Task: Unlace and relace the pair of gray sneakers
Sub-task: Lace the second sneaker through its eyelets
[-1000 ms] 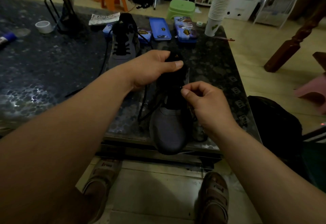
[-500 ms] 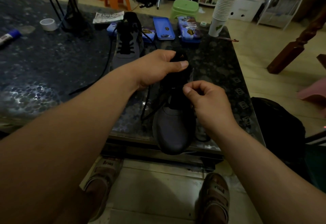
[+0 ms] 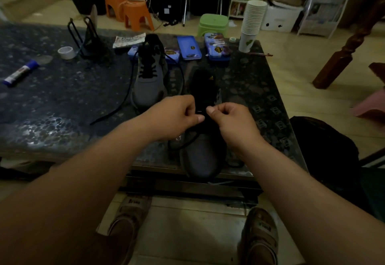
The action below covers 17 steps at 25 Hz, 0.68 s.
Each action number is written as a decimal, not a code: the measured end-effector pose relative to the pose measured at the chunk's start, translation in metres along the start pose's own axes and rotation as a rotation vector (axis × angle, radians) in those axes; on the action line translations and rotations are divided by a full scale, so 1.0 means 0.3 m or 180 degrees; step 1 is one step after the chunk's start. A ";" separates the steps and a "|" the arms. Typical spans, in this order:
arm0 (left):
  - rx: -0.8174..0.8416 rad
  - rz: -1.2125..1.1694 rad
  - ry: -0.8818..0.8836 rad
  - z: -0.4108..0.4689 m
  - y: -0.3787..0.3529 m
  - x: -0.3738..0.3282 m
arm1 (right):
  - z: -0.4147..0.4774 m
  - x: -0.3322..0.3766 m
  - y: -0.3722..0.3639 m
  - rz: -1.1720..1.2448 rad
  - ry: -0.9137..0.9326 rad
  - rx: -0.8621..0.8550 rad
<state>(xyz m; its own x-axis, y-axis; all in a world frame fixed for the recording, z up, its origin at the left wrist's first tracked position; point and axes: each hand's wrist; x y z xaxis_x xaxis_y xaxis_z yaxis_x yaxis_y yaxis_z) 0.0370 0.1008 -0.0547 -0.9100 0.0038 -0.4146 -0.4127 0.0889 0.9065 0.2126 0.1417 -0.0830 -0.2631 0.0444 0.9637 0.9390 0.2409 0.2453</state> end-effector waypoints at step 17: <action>-0.1116 -0.2425 0.0820 -0.030 0.064 0.128 | 0.009 0.035 0.121 0.0841 -0.0307 0.0033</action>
<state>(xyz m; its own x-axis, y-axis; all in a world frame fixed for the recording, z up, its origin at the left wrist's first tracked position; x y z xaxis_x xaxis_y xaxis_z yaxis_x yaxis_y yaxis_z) -0.0062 0.0936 -0.0525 -0.3450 -0.1608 -0.9247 -0.8619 -0.3358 0.3799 0.2433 0.1536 -0.0642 -0.0298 0.1988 0.9796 0.9757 0.2188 -0.0147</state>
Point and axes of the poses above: each hand's wrist, its own z-axis towards the middle knuckle, its own y-axis out of the back of the hand, x = y × z, and after that the axes turned 4 degrees about z, right-handed
